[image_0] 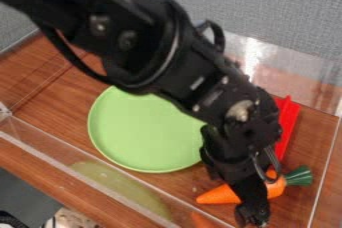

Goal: Put the carrot on the left side

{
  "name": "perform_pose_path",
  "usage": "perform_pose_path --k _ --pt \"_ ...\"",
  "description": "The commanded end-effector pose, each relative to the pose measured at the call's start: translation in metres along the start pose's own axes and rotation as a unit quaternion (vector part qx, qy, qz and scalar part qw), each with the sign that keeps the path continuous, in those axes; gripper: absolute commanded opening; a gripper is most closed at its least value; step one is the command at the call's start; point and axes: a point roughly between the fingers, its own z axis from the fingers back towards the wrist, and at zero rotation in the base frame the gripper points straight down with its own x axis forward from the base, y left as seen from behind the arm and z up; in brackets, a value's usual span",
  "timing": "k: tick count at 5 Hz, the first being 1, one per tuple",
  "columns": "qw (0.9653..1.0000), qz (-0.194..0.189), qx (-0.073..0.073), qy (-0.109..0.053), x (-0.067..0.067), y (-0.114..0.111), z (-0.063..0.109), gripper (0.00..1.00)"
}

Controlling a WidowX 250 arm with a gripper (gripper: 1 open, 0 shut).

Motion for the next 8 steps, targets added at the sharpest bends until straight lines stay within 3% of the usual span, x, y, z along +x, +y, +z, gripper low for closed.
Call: perform_pose_path --k 1,6,8 --pt "0.9998 0.004 -0.003 -0.017 0.005 0.003 -0.005 0.0" --pt "0.9996 0.01 -0.02 -0.018 0.014 0.005 -0.018 0.0" --pt "0.9996 0.012 -0.026 0.0 0.013 0.006 -0.011 0.0"
